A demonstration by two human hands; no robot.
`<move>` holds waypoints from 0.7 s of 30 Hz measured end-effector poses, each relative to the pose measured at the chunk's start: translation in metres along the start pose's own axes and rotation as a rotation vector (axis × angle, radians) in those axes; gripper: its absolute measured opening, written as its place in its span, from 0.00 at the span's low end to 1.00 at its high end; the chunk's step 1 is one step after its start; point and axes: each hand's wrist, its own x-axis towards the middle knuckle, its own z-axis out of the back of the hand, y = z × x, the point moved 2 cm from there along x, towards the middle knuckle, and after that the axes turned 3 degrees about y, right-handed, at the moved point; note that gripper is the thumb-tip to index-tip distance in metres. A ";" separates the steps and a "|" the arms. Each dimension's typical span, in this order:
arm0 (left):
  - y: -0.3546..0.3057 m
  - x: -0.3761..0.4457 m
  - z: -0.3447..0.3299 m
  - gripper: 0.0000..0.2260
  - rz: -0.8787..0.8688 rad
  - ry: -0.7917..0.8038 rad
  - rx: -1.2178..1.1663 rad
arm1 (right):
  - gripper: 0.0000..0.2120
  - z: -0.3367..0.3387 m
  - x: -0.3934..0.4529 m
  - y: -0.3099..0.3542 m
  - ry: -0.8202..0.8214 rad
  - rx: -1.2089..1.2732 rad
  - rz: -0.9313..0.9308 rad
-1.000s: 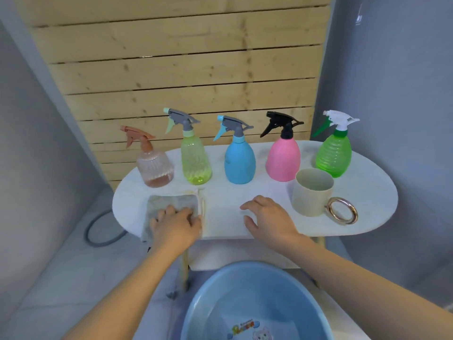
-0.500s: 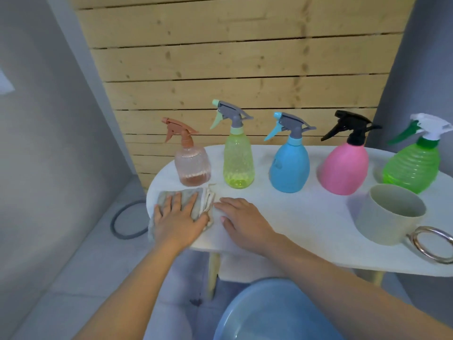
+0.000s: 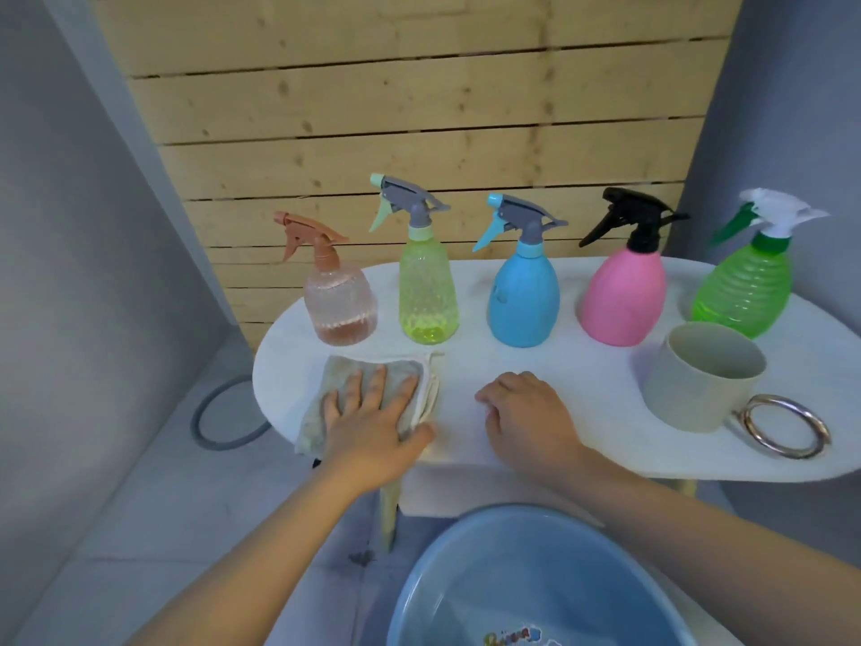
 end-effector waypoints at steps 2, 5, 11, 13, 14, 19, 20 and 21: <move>-0.019 -0.004 -0.001 0.30 -0.031 0.019 -0.001 | 0.19 0.012 -0.008 -0.010 0.031 -0.045 -0.068; -0.052 -0.003 -0.004 0.30 -0.083 0.027 -0.004 | 0.21 0.029 -0.018 -0.020 0.042 -0.035 -0.155; -0.122 0.007 -0.009 0.33 -0.214 0.017 -0.006 | 0.18 0.048 -0.043 -0.050 0.074 -0.004 -0.222; -0.135 0.004 -0.012 0.34 -0.250 -0.003 0.018 | 0.17 0.047 -0.049 -0.057 0.105 -0.025 -0.220; -0.136 0.004 -0.013 0.33 -0.265 -0.010 0.026 | 0.17 0.045 -0.052 -0.060 0.120 -0.029 -0.212; -0.095 0.004 -0.007 0.28 -0.203 -0.012 0.020 | 0.20 0.056 -0.069 -0.068 0.100 -0.078 -0.154; -0.082 0.006 -0.006 0.28 -0.146 -0.027 0.010 | 0.19 0.061 -0.072 -0.068 0.066 -0.109 -0.142; -0.075 0.005 -0.006 0.28 -0.087 -0.046 -0.002 | 0.18 0.068 -0.077 -0.068 -0.020 -0.152 -0.106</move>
